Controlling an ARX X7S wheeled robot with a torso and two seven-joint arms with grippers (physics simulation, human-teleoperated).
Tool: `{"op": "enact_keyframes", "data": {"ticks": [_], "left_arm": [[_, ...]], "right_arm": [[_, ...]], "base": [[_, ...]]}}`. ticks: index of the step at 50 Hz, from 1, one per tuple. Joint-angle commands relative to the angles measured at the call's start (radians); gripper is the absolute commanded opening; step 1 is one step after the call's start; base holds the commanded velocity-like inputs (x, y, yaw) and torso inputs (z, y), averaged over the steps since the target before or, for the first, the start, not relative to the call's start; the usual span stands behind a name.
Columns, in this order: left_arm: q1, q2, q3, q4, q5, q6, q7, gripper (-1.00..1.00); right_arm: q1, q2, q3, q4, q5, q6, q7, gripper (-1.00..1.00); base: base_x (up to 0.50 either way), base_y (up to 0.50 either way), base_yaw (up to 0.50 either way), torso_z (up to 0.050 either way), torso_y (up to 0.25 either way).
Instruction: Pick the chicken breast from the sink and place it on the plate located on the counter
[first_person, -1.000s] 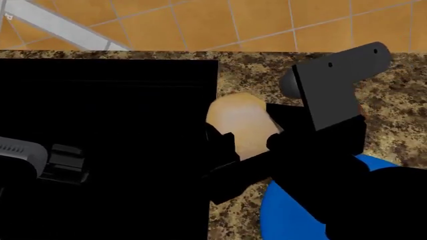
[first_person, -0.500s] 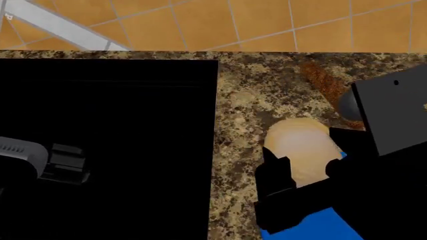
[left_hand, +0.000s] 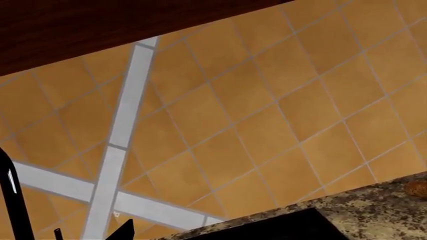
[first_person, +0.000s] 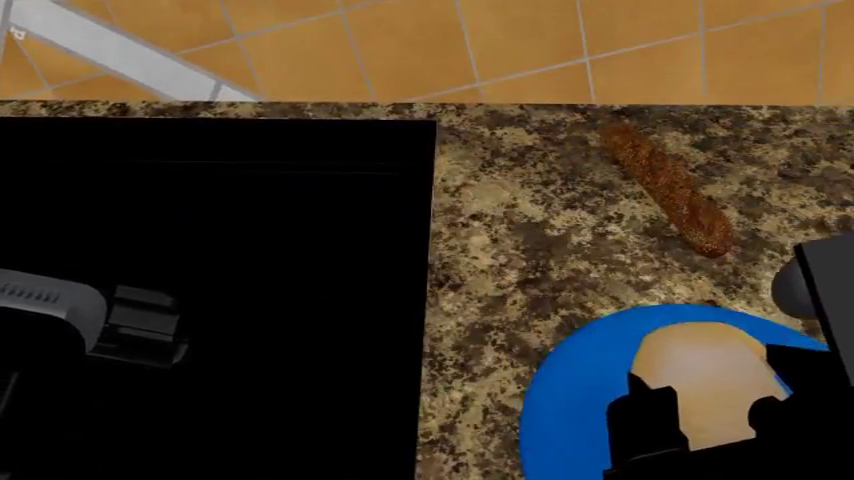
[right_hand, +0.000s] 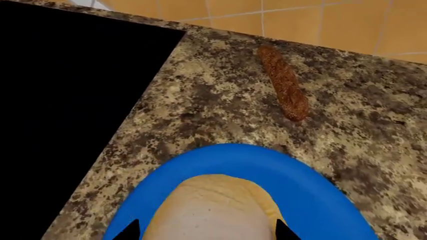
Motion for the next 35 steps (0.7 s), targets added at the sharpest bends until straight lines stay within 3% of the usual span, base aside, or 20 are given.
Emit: {"op": "enact_keyframes", "data": {"ticks": [1,19,30,31,35], "left_arm": [[-0.019,-0.007,0.01,0.004,-0.013,-0.014,-0.002,1.0],[-0.021,-0.016,0.023,-0.007,-0.029,-0.011,-0.023,1.0],[-0.022,-0.023,0.027,-0.006,-0.038,-0.013,-0.032,1.0],[-0.023,-0.024,0.027,-0.006,-0.039,-0.014,-0.032,1.0],[-0.024,-0.026,0.027,0.001,-0.042,-0.02,-0.035,1.0]], "right_arm": [[-0.071,0.035,0.011,-0.026,0.015,-0.154,0.087,-1.0],[-0.163,-0.034,0.007,0.057,-0.171,-0.142,-0.037,-1.0],[-0.157,-0.027,0.003,0.058,-0.161,-0.148,-0.031,-1.0],[-0.154,-0.025,0.003,0.059,-0.155,-0.149,-0.028,1.0],[-0.142,-0.018,0.0,0.051,-0.136,-0.151,-0.012,1.0]], "base": [[0.0,0.0,0.0,0.0,0.0],[0.0,0.0,0.0,0.0,0.0],[0.0,0.0,0.0,0.0,0.0],[0.0,0.0,0.0,0.0,0.0],[0.0,0.0,0.0,0.0,0.0]]}}
